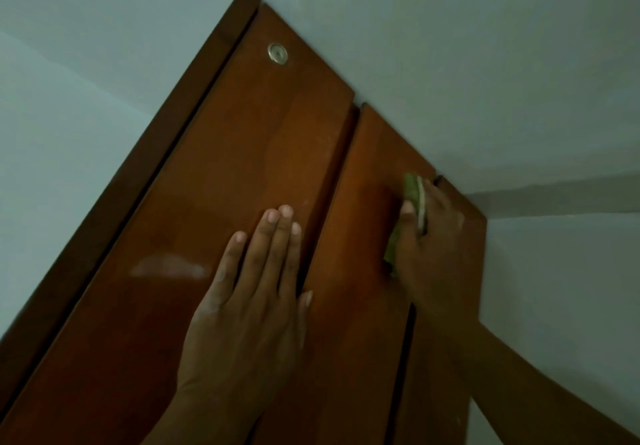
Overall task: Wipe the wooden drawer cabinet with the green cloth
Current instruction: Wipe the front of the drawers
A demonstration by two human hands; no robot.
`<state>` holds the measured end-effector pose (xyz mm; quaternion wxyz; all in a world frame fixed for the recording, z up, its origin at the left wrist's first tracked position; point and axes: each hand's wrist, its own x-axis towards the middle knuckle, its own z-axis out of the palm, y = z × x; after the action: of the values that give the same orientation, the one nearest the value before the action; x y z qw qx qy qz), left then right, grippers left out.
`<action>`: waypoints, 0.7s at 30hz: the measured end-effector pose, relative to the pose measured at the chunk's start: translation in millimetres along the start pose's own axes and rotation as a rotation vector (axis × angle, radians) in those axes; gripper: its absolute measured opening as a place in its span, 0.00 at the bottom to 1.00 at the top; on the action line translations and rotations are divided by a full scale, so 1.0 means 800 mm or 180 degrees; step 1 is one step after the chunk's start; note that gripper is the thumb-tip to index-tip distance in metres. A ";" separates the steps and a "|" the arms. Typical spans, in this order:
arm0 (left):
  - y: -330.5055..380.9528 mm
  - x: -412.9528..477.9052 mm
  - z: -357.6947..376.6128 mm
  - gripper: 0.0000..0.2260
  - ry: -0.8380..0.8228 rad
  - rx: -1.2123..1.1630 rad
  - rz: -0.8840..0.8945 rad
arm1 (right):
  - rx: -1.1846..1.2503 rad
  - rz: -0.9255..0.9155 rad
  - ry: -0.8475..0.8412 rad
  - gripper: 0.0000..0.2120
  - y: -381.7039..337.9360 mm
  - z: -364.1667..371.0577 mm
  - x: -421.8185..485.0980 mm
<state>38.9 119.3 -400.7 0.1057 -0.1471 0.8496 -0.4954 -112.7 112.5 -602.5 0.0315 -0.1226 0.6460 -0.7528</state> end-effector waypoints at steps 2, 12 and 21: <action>-0.001 0.000 0.001 0.31 0.0025 0.0046 0.0012 | 0.0101 -0.0789 -0.0438 0.24 -0.027 0.025 -0.010; -0.001 -0.001 0.008 0.32 0.0089 0.0047 -0.0016 | 0.0041 -0.0325 -0.0440 0.24 0.056 0.045 0.063; 0.000 -0.001 0.006 0.31 0.0143 0.0104 -0.0130 | 0.0041 0.0454 0.0057 0.15 -0.016 -0.011 0.002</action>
<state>41.6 115.8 -402.9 0.0788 -0.1515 0.8404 -0.5144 -114.6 122.9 -590.9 0.0801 -0.0694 0.6484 -0.7538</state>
